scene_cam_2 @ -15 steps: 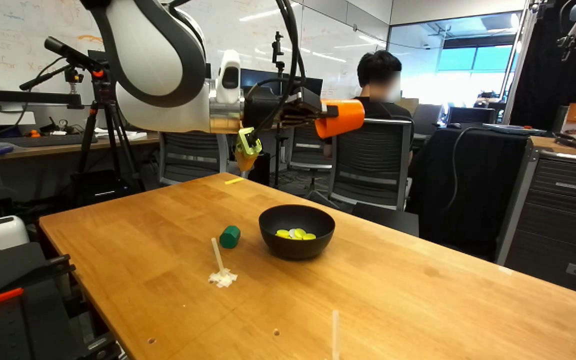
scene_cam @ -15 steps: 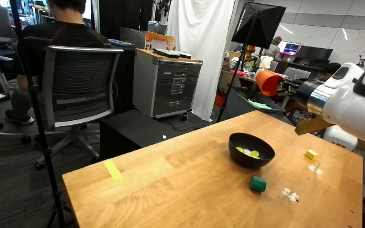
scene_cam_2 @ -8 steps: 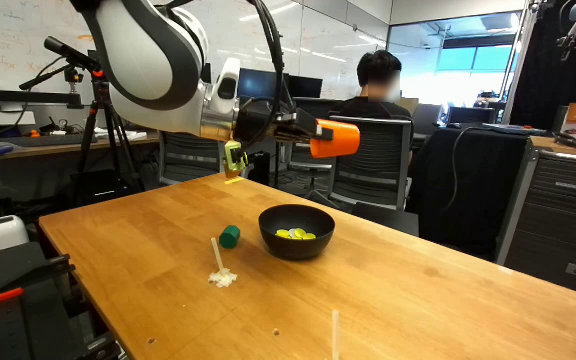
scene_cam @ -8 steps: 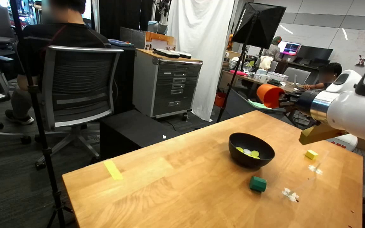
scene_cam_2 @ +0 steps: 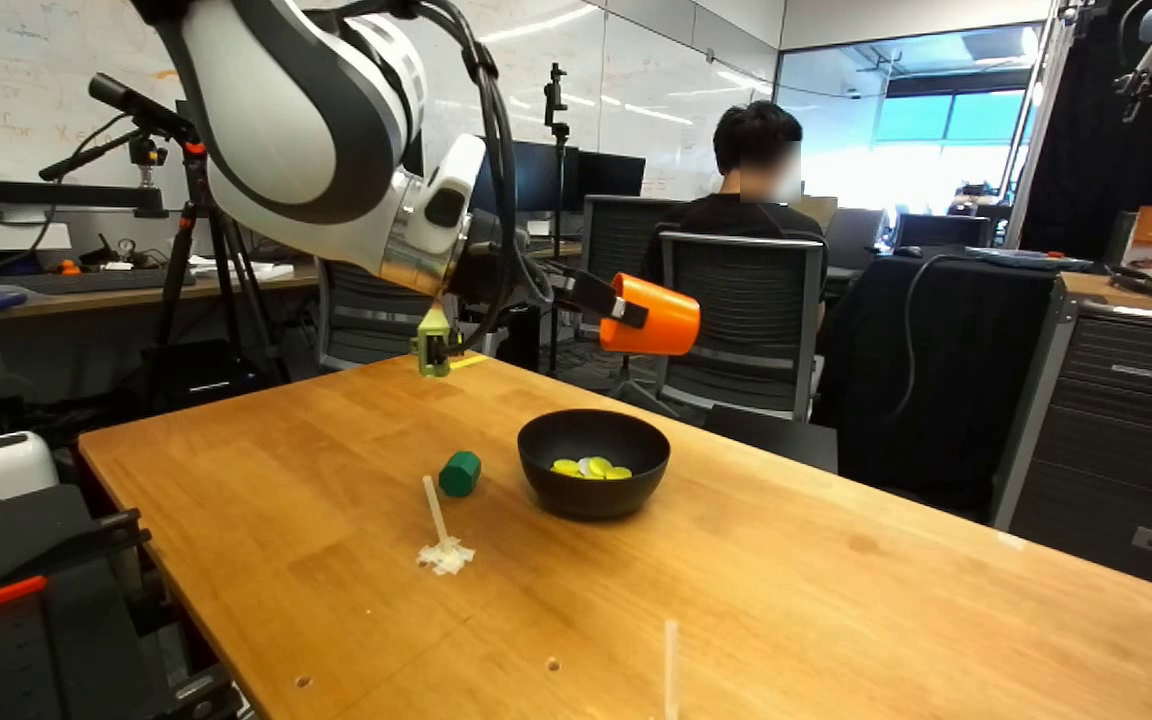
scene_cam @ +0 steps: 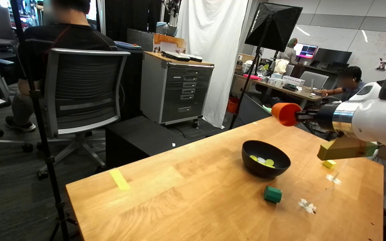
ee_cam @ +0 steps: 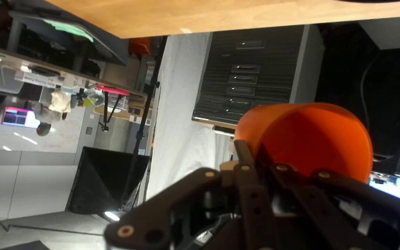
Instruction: Pour the contents of the cup into the bowl
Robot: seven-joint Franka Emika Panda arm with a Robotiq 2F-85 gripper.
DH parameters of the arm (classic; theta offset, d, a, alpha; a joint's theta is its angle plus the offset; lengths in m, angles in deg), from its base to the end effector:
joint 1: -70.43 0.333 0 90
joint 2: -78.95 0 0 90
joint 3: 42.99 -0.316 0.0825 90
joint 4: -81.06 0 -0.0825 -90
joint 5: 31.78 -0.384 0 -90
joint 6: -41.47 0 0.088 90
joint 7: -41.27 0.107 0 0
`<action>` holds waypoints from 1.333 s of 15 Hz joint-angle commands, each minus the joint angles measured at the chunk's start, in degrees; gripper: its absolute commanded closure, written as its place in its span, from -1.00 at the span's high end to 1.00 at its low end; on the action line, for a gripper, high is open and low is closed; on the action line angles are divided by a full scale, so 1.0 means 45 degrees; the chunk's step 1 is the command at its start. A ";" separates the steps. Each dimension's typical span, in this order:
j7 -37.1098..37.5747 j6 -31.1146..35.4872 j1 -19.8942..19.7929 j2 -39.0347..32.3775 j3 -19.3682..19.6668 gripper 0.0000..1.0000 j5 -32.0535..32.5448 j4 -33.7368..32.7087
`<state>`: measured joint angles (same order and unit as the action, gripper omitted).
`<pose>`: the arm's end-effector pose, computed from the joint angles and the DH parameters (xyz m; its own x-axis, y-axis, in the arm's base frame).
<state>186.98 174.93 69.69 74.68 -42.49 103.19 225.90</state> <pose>0.4543 -0.0220 0.2431 0.3787 -0.0115 0.9255 -0.4950 -0.8474 0.1920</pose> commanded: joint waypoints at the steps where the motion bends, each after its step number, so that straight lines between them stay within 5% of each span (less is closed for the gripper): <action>1: 0.1460 0.1045 -0.0265 0.0121 -0.0067 -0.97 -0.0255 -0.0150; 5: 0.3011 0.1962 -0.0537 0.0488 0.0107 -0.97 0.0018 -0.0261; 8: 0.2175 0.3440 -0.0625 0.1512 0.0240 -0.97 -0.1350 -0.0784; 15: 0.2460 0.6898 -0.1289 0.2258 0.1419 -0.97 -0.2063 -0.1702; 20: -0.0487 1.0298 -0.2287 0.1359 0.2319 -0.97 -0.4966 -0.2134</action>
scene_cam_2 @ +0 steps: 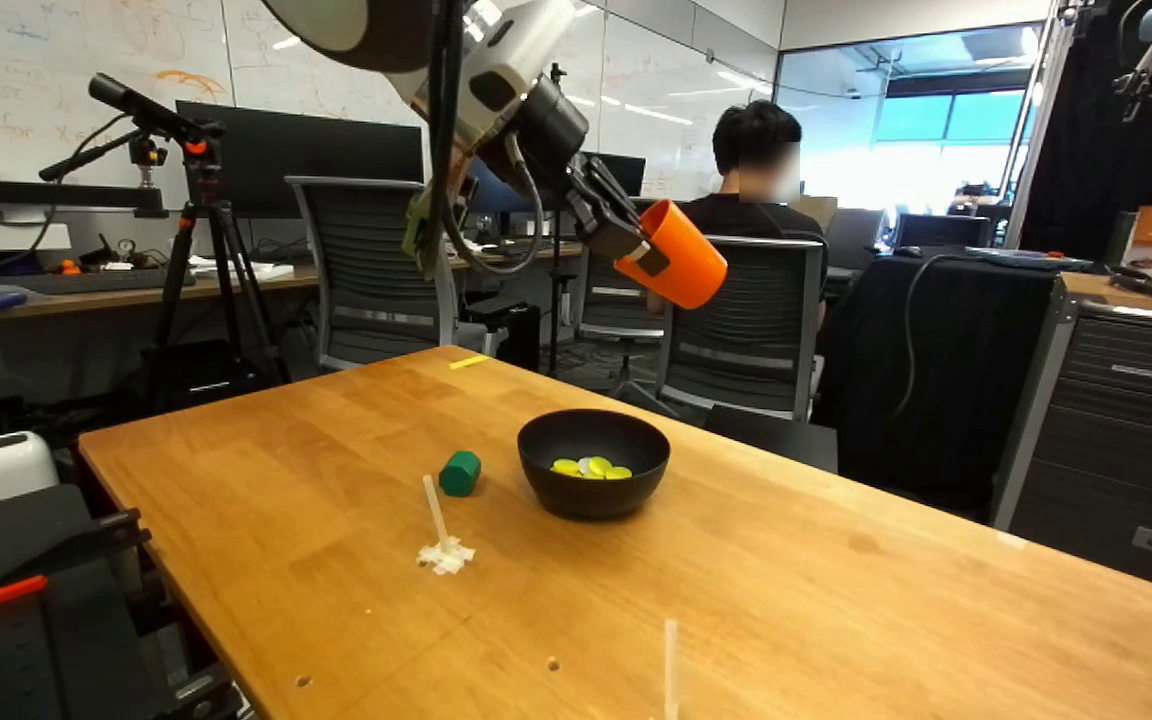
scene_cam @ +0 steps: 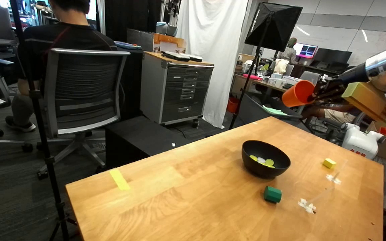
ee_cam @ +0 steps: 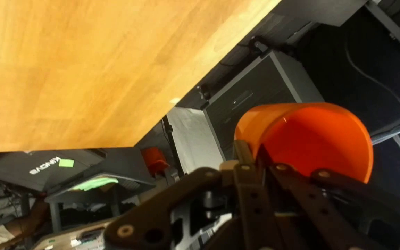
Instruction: Pour the contents of the cup into the bowl
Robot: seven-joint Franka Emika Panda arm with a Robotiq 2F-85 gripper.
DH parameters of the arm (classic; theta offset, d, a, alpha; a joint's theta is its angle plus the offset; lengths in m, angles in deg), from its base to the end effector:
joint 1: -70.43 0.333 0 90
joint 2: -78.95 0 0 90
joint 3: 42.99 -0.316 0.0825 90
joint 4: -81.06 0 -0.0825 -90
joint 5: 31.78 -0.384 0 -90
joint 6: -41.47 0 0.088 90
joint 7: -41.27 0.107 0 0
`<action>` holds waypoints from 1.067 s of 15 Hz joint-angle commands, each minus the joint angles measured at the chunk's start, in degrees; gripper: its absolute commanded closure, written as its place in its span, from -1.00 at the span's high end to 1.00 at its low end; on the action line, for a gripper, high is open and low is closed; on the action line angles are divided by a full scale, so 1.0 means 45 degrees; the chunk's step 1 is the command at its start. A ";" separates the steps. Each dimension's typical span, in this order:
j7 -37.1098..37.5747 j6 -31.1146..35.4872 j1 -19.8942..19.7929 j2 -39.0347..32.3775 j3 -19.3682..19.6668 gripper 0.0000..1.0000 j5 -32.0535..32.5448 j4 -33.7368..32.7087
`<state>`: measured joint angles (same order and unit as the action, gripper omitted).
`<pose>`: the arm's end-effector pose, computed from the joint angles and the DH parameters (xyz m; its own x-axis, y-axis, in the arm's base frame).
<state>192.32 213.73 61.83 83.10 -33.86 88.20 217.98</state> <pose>0.4565 -0.0797 0.3475 0.3124 -0.6427 0.6995 -0.6393 -0.6869 -0.3456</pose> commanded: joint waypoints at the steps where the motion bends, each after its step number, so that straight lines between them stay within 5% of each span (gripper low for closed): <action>1: -0.2416 0.2231 -0.0753 -0.0714 0.0554 -0.97 -0.2382 -0.0305; 9: -0.6751 0.3622 -0.1414 -0.2627 0.1409 -0.97 -0.6916 0.1061; 16: -1.0838 0.3781 -0.1726 -0.3793 0.0843 -0.97 -1.1238 0.3260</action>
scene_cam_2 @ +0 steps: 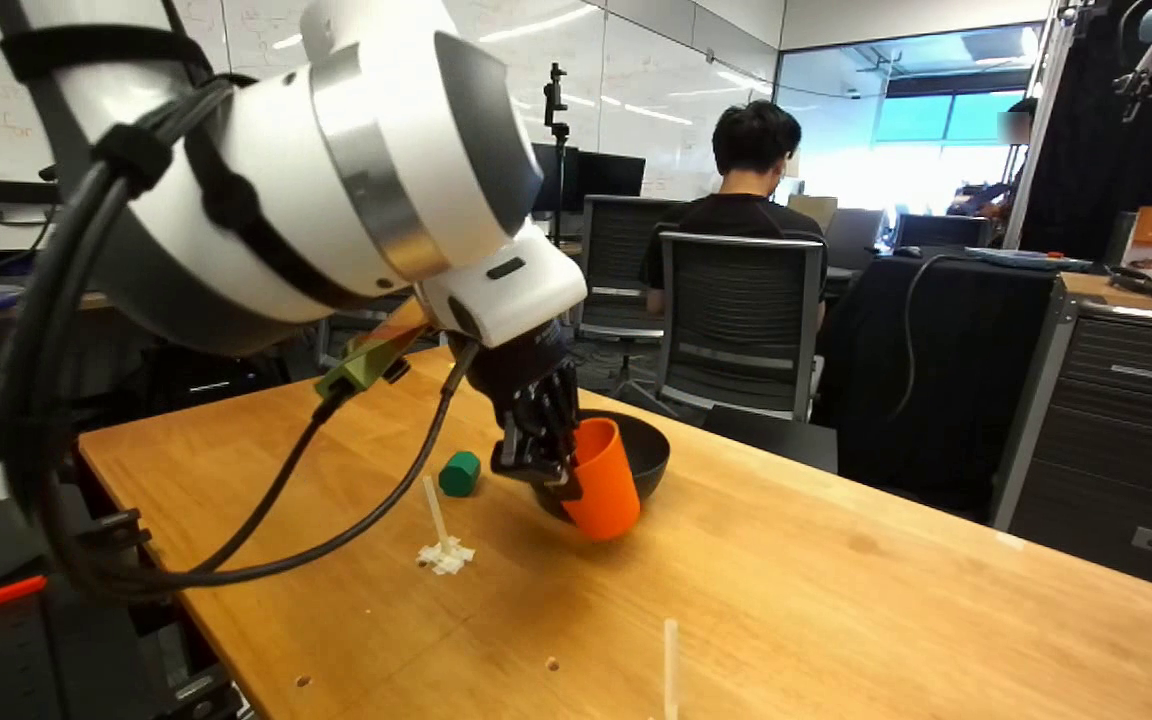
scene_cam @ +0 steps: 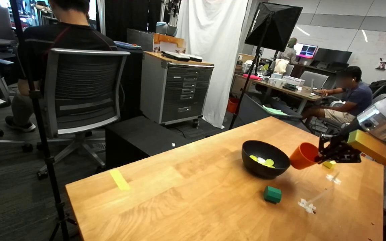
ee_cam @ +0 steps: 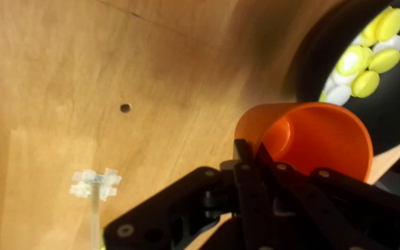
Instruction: Pour the contents of the cup into the bowl
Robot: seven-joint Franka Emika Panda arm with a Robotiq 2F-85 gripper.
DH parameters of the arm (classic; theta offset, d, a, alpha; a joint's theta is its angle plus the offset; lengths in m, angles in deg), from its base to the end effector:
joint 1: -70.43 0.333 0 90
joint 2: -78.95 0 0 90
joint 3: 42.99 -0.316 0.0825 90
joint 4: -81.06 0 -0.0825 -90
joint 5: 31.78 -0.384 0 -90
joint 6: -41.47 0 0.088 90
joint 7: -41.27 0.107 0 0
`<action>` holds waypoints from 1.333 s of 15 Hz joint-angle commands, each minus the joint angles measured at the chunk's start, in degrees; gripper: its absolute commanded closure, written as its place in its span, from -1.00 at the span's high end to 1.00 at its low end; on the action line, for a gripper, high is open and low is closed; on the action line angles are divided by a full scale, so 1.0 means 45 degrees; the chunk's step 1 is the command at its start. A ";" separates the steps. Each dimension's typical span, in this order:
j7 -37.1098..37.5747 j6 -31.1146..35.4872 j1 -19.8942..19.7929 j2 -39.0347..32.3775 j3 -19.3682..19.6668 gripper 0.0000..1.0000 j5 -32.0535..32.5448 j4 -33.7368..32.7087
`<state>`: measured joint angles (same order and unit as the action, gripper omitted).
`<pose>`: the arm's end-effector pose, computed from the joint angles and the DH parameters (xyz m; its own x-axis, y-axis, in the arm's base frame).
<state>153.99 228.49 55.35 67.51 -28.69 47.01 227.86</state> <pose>0.4093 -0.1215 0.2167 0.4242 -0.8560 0.2956 -0.8210 -0.5013 -0.2733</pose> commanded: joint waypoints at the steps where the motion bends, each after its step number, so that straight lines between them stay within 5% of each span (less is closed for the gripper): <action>1: -0.3124 0.0515 -0.0251 -0.0529 -0.0455 -0.97 -0.2977 0.1428; 2: -0.3925 0.0602 -0.0274 -0.0703 -0.0600 -0.97 -0.3819 0.1853; 3: -0.3415 0.0340 -0.2100 -0.0824 -0.2429 -0.97 -0.3082 0.1912; 14: -0.4005 -0.0658 -0.9945 -0.2556 -1.0635 -0.95 -0.2974 0.1498; 20: -0.6405 -0.2924 -1.4835 -0.3423 -1.6067 -0.95 -0.4814 0.1523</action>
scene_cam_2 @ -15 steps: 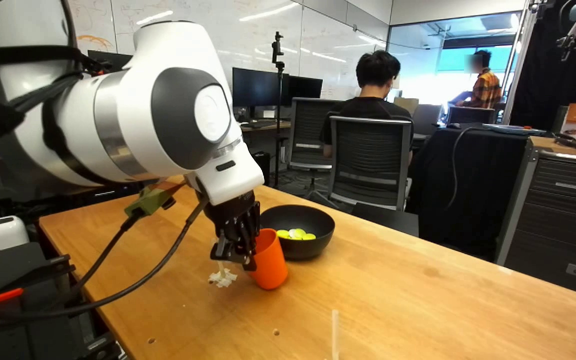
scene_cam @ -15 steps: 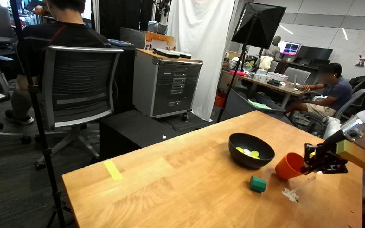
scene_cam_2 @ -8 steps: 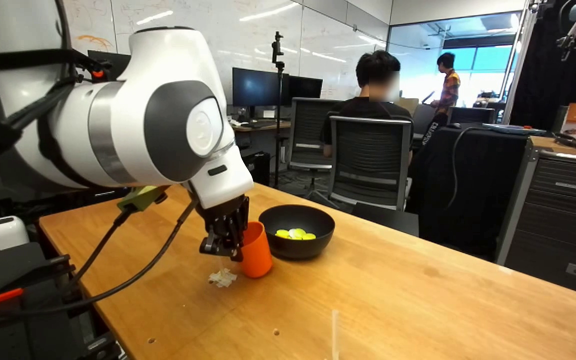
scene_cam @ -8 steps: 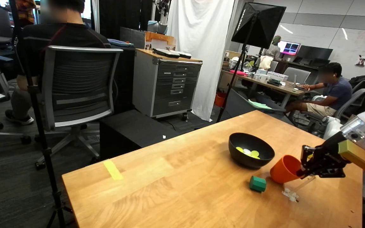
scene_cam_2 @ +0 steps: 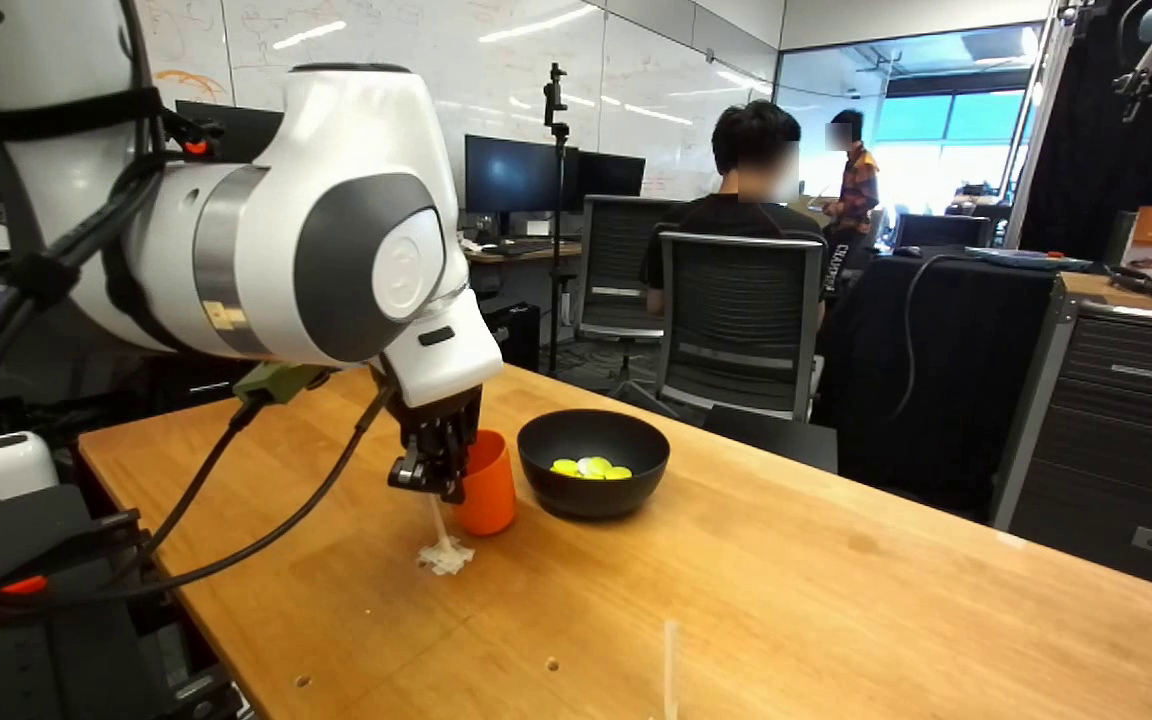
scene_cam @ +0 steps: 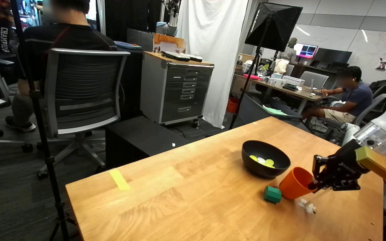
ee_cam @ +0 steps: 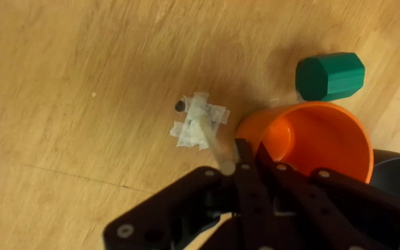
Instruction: Pour the contents of the cup into the bowl
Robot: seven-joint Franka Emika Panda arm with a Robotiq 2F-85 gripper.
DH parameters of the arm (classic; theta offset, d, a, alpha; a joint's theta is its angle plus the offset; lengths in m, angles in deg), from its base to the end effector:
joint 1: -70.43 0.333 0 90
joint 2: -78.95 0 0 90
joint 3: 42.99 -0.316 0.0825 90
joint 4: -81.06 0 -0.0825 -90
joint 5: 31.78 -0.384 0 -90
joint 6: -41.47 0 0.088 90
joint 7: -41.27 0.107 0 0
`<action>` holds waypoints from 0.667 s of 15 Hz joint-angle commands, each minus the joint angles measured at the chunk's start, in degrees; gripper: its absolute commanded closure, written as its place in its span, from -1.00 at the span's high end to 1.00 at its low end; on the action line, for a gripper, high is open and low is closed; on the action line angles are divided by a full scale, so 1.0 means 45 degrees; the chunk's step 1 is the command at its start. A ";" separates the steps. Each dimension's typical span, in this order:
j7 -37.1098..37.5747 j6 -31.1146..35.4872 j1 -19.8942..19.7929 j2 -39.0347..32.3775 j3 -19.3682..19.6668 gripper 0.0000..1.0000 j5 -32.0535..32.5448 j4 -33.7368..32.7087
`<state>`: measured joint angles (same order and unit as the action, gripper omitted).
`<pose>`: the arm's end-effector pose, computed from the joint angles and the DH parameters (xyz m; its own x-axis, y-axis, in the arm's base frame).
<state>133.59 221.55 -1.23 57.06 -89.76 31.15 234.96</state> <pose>0.3903 -0.0604 0.1842 0.5279 -0.8490 0.0225 -0.7990 -0.5055 -0.3258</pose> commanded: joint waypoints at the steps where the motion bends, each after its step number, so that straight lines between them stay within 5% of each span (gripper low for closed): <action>1: -0.2492 -0.2032 -0.3000 -0.1282 -0.3419 -0.95 -0.1899 -0.0115; 7: -0.5380 -0.6867 -0.7620 -0.2619 -0.9208 -0.95 -0.5177 -0.1317; 10: -0.7908 -0.8718 -0.9230 -0.1877 -1.1574 -0.95 -0.8950 -0.2389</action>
<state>106.95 190.75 -35.78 48.33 -132.33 2.09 228.81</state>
